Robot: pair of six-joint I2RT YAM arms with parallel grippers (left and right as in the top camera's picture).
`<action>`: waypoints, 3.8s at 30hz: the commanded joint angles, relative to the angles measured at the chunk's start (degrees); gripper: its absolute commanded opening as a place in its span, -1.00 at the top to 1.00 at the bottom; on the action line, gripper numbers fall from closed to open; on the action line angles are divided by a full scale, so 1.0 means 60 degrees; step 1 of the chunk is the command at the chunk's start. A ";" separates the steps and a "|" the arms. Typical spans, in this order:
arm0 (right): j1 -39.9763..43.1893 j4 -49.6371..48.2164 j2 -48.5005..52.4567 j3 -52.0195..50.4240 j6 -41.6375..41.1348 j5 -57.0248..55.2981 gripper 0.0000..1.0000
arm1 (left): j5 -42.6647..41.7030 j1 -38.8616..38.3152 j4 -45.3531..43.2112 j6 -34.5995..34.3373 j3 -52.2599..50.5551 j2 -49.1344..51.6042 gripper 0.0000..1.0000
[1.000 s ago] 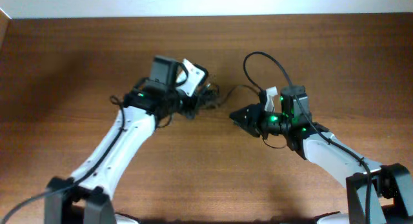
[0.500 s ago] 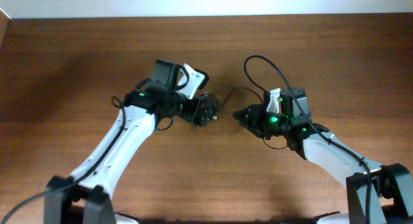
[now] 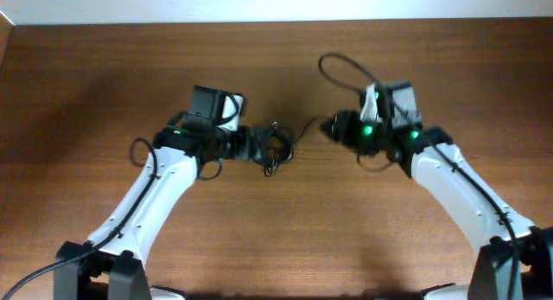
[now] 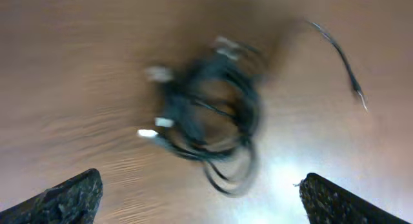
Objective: Untangle cables
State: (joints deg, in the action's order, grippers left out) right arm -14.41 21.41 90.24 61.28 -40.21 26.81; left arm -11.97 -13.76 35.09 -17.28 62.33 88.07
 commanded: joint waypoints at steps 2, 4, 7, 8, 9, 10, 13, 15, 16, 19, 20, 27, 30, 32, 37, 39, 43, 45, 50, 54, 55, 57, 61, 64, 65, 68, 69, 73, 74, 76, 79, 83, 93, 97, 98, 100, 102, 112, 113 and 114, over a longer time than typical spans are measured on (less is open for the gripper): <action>-0.0488 -0.0033 0.0382 0.0605 -0.1217 -0.0586 -0.07 | 0.1687 0.1056 -0.0229 -0.3869 -0.0076 0.0051 -0.98; -0.1005 -0.0492 0.0776 0.0608 -0.1752 -0.0579 -0.12 | 0.1683 0.1453 -0.0550 -0.3905 -0.0076 0.0051 -0.98; -0.1719 -0.1512 0.1515 0.0612 -0.3002 -0.0579 -0.15 | 0.1679 0.1945 -0.0623 -0.3905 -0.0076 0.0051 -0.98; -0.1869 -0.1770 0.1770 0.0612 -0.3461 -0.0576 -0.16 | 0.1679 0.2087 -0.0590 -0.3905 -0.0076 0.0051 -0.98; -0.2007 -0.2033 0.2076 0.0612 -0.3952 -0.0586 -0.14 | 0.1679 0.2182 -0.0550 -0.3905 -0.0076 0.0051 -0.98; -0.2124 -0.2361 0.2412 0.0612 -0.4382 -0.0597 -0.06 | 0.1679 0.2299 -0.0499 -0.3905 -0.0076 0.0051 -0.98; -0.2339 -0.3479 0.3202 0.0612 -0.5880 -0.0936 -0.07 | 0.1643 0.2412 -0.0481 -0.3905 -0.0076 0.0051 -0.98; -0.2368 -0.4014 0.3577 0.0612 -0.6856 -0.1169 -0.08 | 0.1643 0.2412 -0.0484 -0.3905 -0.0076 0.0051 -0.99; -0.2368 -0.4295 0.3796 0.0612 -0.7380 -0.1286 -0.08 | 0.1643 0.2412 -0.0481 -0.3905 -0.0076 0.0051 -0.98; -0.2364 -0.4965 0.4233 0.0612 -0.8185 -0.1912 -0.07 | 0.1643 0.2412 -0.0484 -0.3905 -0.0076 0.0051 -0.98; -0.2364 -0.5227 0.4320 0.0612 -0.8284 -0.2058 -0.06 | 0.1643 0.2412 -0.0484 -0.3905 -0.0076 0.0051 -0.98; -0.2739 -0.6874 0.5482 0.0616 -0.9770 -0.2714 0.18 | 0.1643 0.2412 -0.0481 -0.3905 -0.0076 0.0051 -0.98; -0.2973 -0.7082 0.5719 0.0616 -0.9471 -0.3067 0.32 | 0.1643 0.2412 -0.0477 -0.3901 -0.0076 0.0051 -0.98; -0.2969 -0.7249 0.5719 0.0616 -0.8524 -0.3064 0.77 | 0.1643 0.2412 -0.0433 -0.3901 -0.0076 0.0051 -0.98; -0.2448 -0.9275 0.5515 0.0616 -0.5508 -0.0113 0.92 | 0.1639 0.2412 -0.0266 -0.3829 -0.0076 0.0051 -0.99; -0.2178 -0.9315 0.5144 0.0612 -0.4867 0.1169 0.91 | 0.1596 0.2412 -0.0197 -0.3807 -0.0076 0.0051 -0.98; -0.1880 -0.9278 0.3931 0.0612 -0.4124 0.3133 0.91 | -0.0375 0.2401 -0.0539 -0.1402 -0.0076 0.0051 -0.99; -0.1869 -0.9224 0.3370 0.0612 -0.4113 0.3599 0.91 | -0.1038 0.2401 -0.0576 -0.0455 -0.0076 0.0051 -0.99; -0.1869 -0.8896 0.2535 0.0612 -0.4116 0.4062 0.92 | -0.1650 0.2189 -0.0568 -0.0135 -0.0080 0.0055 -0.99; -0.1869 -0.8819 0.2375 0.0612 -0.4437 0.4579 0.91 | -0.1606 0.1657 -0.1038 -0.0138 -0.0080 0.0062 -0.99; -0.1869 -0.8827 0.2371 0.0612 -0.4645 0.4783 0.91 | -0.1606 0.1508 -0.1330 -0.0142 -0.0080 0.0069 -0.99; -0.1869 -0.8827 0.2339 0.0612 -0.4707 0.5085 0.92 | -0.1610 0.1348 -0.1599 -0.0146 -0.0080 0.0087 -0.99; -0.1851 -0.9041 0.2138 0.0612 -0.5144 0.5410 0.91 | -0.1523 0.0867 -0.1898 -0.0146 -0.0080 0.0382 -0.99; -0.1832 -1.0094 0.1891 0.0612 -0.5778 0.5719 0.91 | -0.1013 0.0503 -0.2073 -0.0543 -0.0080 0.1082 -0.97; -0.1821 -1.0564 0.1832 0.0612 -0.6156 0.5781 0.91 | -0.1027 0.0433 -0.2233 -0.0754 -0.0080 0.1351 -0.97; -0.1716 -1.1857 0.1785 0.0612 -0.7435 0.5839 0.92 | -0.1370 0.0273 -0.3100 -0.1373 -0.0080 0.2153 -0.97; -0.1683 -1.2167 0.1785 0.0612 -0.7665 0.5854 0.91 | -0.1534 0.0273 -0.3359 -0.1512 -0.0080 0.2310 -0.97; -0.1643 -1.3606 0.1785 0.0612 -0.8637 0.5850 0.91 | -0.1534 0.0277 -0.4160 -0.1934 -0.0080 0.2892 -0.96; -0.1636 -1.4218 0.1785 0.0612 -0.8976 0.5839 0.92 | -0.1479 0.0284 -0.4233 -0.1934 -0.0080 0.3009 -0.96; -0.1563 -1.4575 0.1785 0.0612 -0.9198 0.5756 0.92 | -0.1337 0.0306 -0.4233 -0.1931 -0.0080 0.3122 -0.95; -0.1286 -1.2958 0.1789 0.0612 -0.9078 0.5708 0.91 | -0.1064 0.0568 -0.4237 -0.1891 -0.0076 0.3093 -0.99; -0.1209 -0.8542 0.1789 0.0612 -0.7788 0.4892 0.91 | -0.0801 0.1392 -0.4036 -0.1902 -0.0076 0.3082 -0.98; -0.1239 0.0036 0.1264 0.0612 -0.3442 0.2295 0.92 | -0.2058 0.4138 -0.2841 -0.1898 -0.0076 0.2670 -0.98; -0.1486 0.1563 0.0419 0.0612 -0.1708 0.2601 0.87 | -0.2084 0.4255 -0.2754 -0.1902 -0.0076 0.2670 -0.98; -0.1668 0.1942 0.0233 0.0612 -0.1282 0.2605 0.74 | -0.2084 0.4248 -0.2750 -0.1902 -0.0076 0.2670 -0.99; -0.2255 0.2178 0.0098 0.0612 -0.0761 0.2707 0.49 | -0.2120 0.4248 -0.2754 -0.1909 -0.0076 0.2670 -0.98; -0.2820 0.1861 0.0157 0.0612 -0.0703 0.2707 0.44 | -0.2124 0.4248 -0.2750 -0.1909 -0.0076 0.2670 -0.98; -0.3231 0.3275 0.0197 0.0612 -0.0951 -0.1078 -0.25 | -0.3016 0.4244 -0.2616 -0.1661 -0.0076 0.2670 -0.98; -0.2871 0.3585 0.0197 0.0612 -0.1151 -0.1198 -0.25 | -0.3311 0.4226 -0.2608 -0.1341 -0.0076 0.2670 -0.98; -0.2601 0.3767 0.0197 0.0612 -0.1137 -0.1198 -0.25 | -0.3497 0.4175 -0.2575 -0.1162 -0.0076 0.2670 -0.98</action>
State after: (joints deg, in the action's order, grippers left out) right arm -34.41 41.82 91.46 64.66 -44.51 26.50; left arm -27.49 11.66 19.42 -27.88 61.87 105.97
